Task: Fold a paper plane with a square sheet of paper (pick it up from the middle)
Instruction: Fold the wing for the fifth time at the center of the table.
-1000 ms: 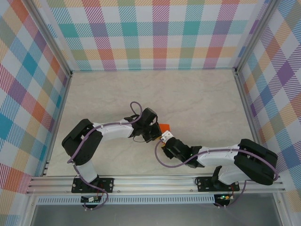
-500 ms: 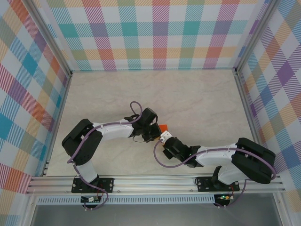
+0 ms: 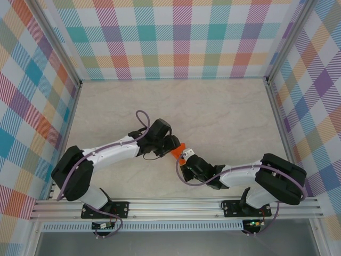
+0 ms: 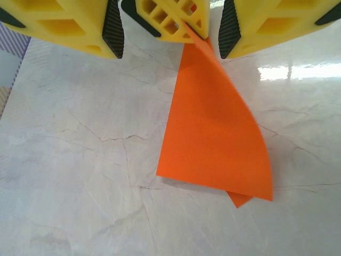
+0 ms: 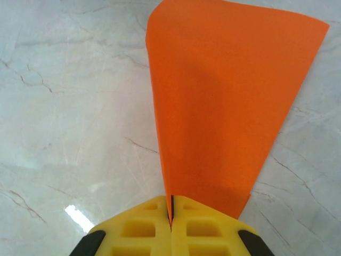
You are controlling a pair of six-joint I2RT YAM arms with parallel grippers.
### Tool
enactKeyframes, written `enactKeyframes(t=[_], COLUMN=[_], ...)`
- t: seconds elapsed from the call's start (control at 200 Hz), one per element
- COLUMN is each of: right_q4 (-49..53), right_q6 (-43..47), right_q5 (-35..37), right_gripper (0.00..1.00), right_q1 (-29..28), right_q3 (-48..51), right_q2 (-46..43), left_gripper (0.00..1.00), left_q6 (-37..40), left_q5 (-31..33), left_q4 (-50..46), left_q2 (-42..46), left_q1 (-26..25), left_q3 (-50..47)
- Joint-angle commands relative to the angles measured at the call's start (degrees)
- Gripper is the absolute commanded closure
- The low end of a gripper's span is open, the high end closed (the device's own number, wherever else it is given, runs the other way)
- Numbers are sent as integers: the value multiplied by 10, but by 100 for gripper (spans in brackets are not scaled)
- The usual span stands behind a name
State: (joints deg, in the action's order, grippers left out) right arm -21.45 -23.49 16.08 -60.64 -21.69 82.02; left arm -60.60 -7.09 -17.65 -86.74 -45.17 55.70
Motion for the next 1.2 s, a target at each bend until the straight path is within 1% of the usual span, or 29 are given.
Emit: enactKeyframes(t=[0.0,0.11,0.21,0.235,0.35,0.52,0.615,0.885,1.195], right_q4=[-42,-53,-55,-62,-72,-59,-75,-58,-68], right_q6=[-78,-122,-161,-172,-216,-262,-283,-319,-346], right_q5=[-36,-79,-92,-93,-92,-82,-82,-84,-88], right_gripper=[99,99,99,99,98,97,96,94,92], right_q1=[14,43,59,61,68,71,73,79,83], right_q3=[19,31,40,45,56,58,69,72,82], right_q2=[-5,-10,-13,-14,-20,-25,-19,-8,-2], left_gripper=[48,49,55,57,63,66,66,68,66], left_q6=[3,3,-1,-3,-12,-17,-17,-23,-20], left_q5=[24,12,0,-3,-21,-49,-66,-113,-117], left_q4=[-23,-4,12,36,69,98,120,190,248], left_q2=[16,15,12,12,4,-16,-27,-77,-115], left_q1=[6,7,7,7,7,5,5,3,-2], left_q3=[-19,-23,-32,-34,-48,-52,-53,-50,-53])
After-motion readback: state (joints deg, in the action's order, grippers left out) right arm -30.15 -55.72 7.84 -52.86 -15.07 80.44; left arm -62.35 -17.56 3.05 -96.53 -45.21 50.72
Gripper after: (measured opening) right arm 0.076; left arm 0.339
